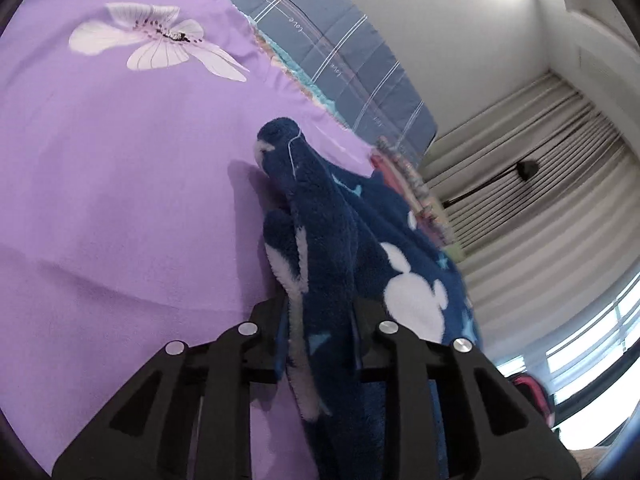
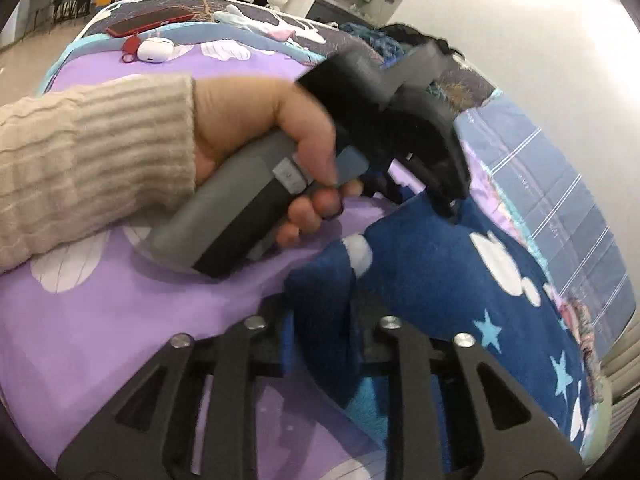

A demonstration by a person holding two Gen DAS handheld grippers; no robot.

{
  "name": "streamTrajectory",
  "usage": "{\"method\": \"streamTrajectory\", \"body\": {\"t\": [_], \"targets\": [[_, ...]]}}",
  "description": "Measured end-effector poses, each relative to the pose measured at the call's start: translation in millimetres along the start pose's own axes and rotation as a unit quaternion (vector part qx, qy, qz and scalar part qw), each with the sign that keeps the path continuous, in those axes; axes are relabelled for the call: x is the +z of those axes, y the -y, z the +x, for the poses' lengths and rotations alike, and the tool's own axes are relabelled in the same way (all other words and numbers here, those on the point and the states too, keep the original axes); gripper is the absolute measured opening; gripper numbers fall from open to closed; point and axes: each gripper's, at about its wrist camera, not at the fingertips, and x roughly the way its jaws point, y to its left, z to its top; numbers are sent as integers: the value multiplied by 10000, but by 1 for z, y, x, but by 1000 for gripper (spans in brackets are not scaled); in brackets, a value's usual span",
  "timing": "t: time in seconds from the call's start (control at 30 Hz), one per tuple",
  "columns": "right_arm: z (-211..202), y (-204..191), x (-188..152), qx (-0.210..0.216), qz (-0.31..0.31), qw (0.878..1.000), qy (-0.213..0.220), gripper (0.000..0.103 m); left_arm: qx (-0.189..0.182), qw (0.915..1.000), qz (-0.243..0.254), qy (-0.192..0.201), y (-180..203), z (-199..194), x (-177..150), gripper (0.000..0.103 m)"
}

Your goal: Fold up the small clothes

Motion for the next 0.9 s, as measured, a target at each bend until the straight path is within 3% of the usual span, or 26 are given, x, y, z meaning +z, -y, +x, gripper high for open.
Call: {"method": "streamTrajectory", "body": {"t": [0.1, 0.17, 0.3, 0.4, 0.43, 0.47, 0.53, 0.57, 0.6, 0.7, 0.73, 0.77, 0.8, 0.9], "targets": [[-21, 7, -4, 248, 209, 9993, 159, 42, 259, 9995, 197, 32, 7, 0, -2, 33], [-44, 28, -14, 114, 660, 9973, 300, 48, 383, 9989, 266, 54, 9, -3, -4, 35], [-75, 98, -43, -723, 1791, 9804, 387, 50, 526, 9979, 368, 24, 14, 0, -4, 37], [-81, 163, -78, -1132, 2631, 9581, 12, 51, 632, 9970, 451, 6, 16, 3, -2, 38], [-84, 197, -97, -1237, 3116, 9420, -155, 55, 667, 9966, 478, 0, 16, 3, -2, 38], [-87, 222, -110, -1253, 3497, 9282, -211, 65, 693, 9964, 498, -5, 17, 3, -2, 38], [-90, 288, -146, -1044, 4484, 8873, -270, 76, 718, 9961, 515, -16, 17, 4, -2, 39], [-88, 311, -161, -936, 4810, 8711, -313, 76, 725, 9960, 519, -14, 18, 5, -2, 39], [-84, 348, -185, -834, 5315, 8420, -399, 76, 726, 9960, 520, -13, 18, 5, -2, 39], [-54, 410, -230, -174, 5983, 7969, -819, 78, 728, 9960, 509, -21, 17, 5, -1, 39], [-41, 427, -246, 44, 6229, 7767, -936, 78, 776, 9955, 539, -34, 18, 6, -1, 40], [-27, 440, -258, 259, 6360, 7640, -1058, 78, 830, 9949, 573, -45, 21, 7, -1, 40], [-18, 448, -263, 381, 6393, 7601, -1104, 78, 902, 9939, 625, -58, 23, 9, -2, 41], [17, 455, -267, 884, 6313, 7606, -1231, 78, 1121, 9905, 797, -92, 30, 13, -2, 43]]}}
